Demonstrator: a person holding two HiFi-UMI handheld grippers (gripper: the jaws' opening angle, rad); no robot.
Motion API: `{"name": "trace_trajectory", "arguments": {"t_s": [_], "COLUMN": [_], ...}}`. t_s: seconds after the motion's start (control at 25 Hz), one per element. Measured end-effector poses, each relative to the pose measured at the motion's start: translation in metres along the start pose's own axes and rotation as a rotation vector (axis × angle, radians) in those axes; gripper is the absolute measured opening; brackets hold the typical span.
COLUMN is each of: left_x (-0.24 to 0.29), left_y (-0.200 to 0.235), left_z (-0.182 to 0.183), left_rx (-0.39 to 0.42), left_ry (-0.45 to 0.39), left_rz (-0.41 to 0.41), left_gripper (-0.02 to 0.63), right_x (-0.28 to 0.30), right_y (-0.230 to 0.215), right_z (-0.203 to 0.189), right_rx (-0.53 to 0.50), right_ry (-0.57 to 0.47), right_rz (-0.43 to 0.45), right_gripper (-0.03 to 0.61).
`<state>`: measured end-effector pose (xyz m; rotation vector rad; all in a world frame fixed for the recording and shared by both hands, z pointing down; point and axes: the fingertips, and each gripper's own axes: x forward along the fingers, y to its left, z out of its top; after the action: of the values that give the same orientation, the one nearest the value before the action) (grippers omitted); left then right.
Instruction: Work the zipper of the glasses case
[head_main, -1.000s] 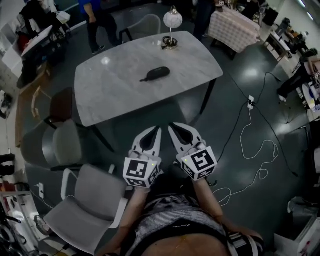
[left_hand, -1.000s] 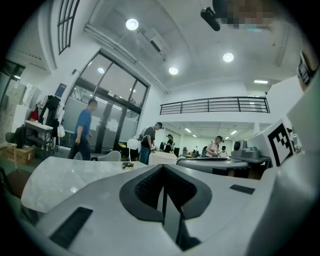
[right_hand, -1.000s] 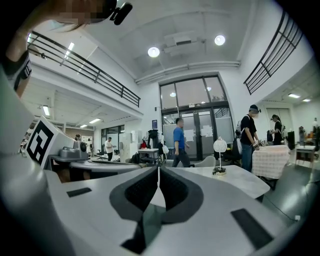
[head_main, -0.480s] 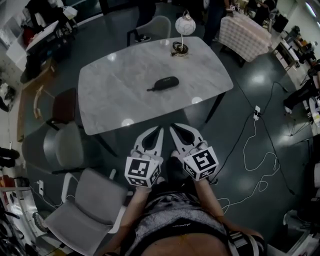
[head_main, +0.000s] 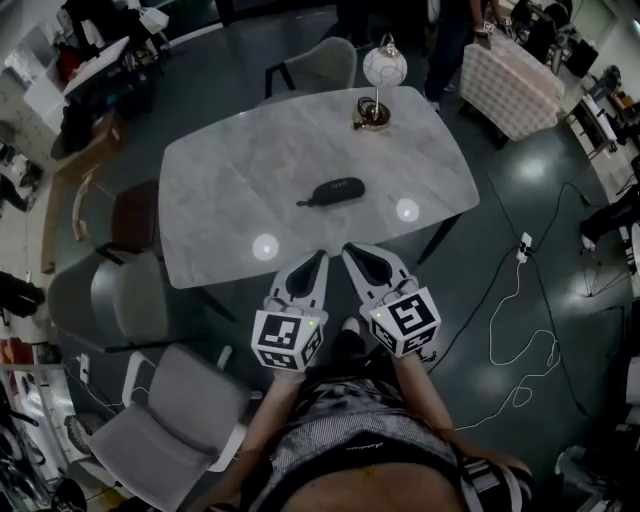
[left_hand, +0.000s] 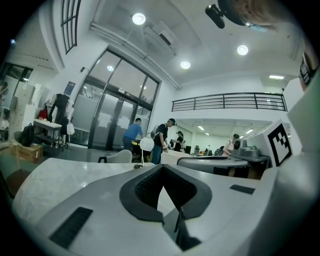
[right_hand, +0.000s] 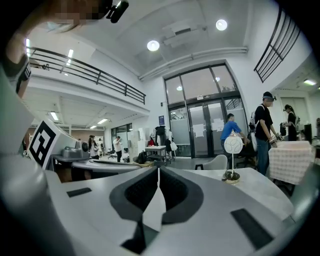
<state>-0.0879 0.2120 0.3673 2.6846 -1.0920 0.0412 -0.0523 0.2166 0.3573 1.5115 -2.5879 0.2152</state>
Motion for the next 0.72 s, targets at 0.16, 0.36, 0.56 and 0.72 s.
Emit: {"name": "trace_trajectory", "arguments": {"t_s": [0.16, 0.36, 0.56, 0.72], "left_x": [0.032, 0.061, 0.078, 0.085], "left_y": [0.004, 0.005, 0.006, 0.014], "left_z": [0.005, 0.005, 0.007, 0.013], "left_rx": [-0.028, -0.050, -0.027, -0.005], "left_ry": [-0.015, -0.034, -0.021, -0.023], "left_rz": [0.024, 0.046, 0.075, 0.094], "left_gripper": [0.000, 0.000, 0.000, 0.000], "right_x": [0.012, 0.025, 0.032, 0.038], "right_y": [-0.031, -0.055, -0.074, -0.082], "right_z": [0.002, 0.003, 0.004, 0.006], "right_rx": [-0.003, -0.011, 0.000, 0.006], "right_ry": [0.002, -0.005, -0.012, -0.013], "right_rz": [0.029, 0.075, 0.091, 0.089], "right_gripper": [0.064, 0.064, 0.064, 0.064]}}
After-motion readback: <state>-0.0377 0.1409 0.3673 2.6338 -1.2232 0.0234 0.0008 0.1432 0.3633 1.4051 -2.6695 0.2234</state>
